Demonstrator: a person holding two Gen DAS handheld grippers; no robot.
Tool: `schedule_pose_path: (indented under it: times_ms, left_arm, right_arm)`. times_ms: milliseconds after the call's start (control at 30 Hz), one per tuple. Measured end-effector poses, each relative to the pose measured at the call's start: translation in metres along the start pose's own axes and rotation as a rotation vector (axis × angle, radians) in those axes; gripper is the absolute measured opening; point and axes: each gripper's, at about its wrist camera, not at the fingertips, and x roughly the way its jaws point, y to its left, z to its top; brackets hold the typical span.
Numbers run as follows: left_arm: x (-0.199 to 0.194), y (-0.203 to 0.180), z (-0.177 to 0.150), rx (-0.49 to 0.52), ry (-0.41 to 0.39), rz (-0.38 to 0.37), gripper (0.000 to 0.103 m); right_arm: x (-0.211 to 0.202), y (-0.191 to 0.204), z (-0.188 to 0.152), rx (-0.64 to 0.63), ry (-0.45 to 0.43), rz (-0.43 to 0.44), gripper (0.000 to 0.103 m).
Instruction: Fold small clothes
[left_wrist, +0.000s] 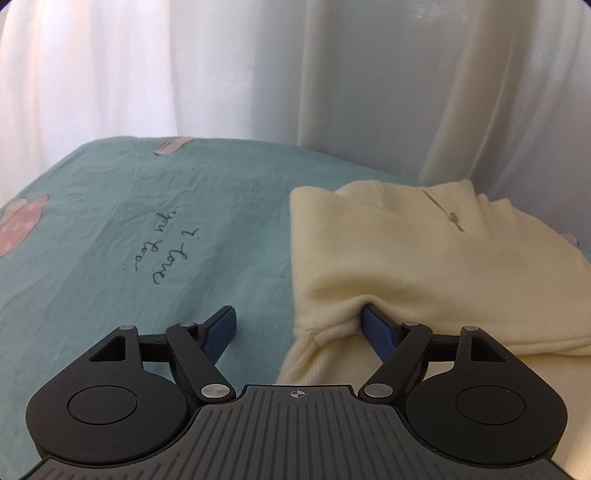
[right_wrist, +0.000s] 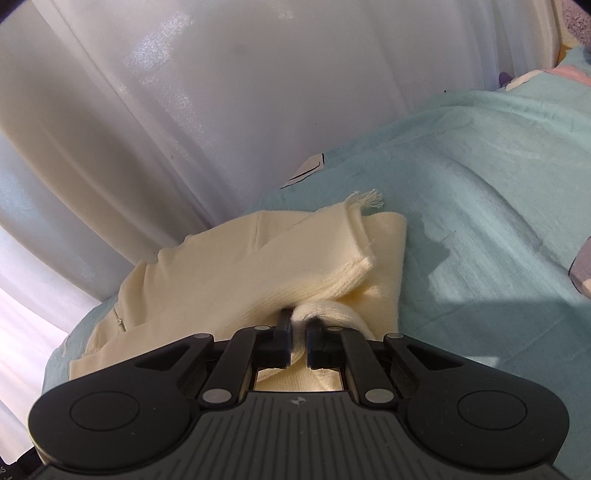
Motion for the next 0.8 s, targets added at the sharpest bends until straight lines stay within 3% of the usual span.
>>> schedule_pose_path:
  times_ms: [133, 200, 300, 467, 600, 733, 800]
  left_arm:
    - [-0.007, 0.003, -0.004, -0.01, 0.045, 0.02, 0.082]
    - [-0.014, 0.005, -0.008, -0.003, 0.05, 0.028, 0.082]
    - [-0.028, 0.008, -0.016, -0.004, 0.066, 0.039, 0.081]
    - [-0.071, 0.032, -0.044, -0.038, 0.093, 0.049, 0.079]
    - [-0.117, 0.059, -0.07, 0.0, 0.129, 0.03, 0.078]
    - [-0.154, 0.072, -0.088, 0.122, 0.194, 0.052, 0.078]
    - [-0.166, 0.076, -0.096, 0.165, 0.234, 0.024, 0.078]
  right_arm:
    - [-0.022, 0.0, -0.014, -0.07, -0.006, 0.014, 0.021]
    - [-0.04, 0.003, -0.025, -0.125, -0.01, 0.015, 0.039]
    - [-0.068, 0.011, -0.047, -0.197, -0.013, 0.034, 0.054]
    - [-0.114, 0.018, -0.107, -0.271, 0.178, 0.148, 0.072]
    - [-0.165, 0.006, -0.145, -0.299, 0.227, 0.179, 0.096]
    - [-0.197, -0.014, -0.159, -0.236, 0.254, 0.16, 0.096]
    - [-0.203, -0.023, -0.162, -0.214, 0.284, 0.153, 0.096]
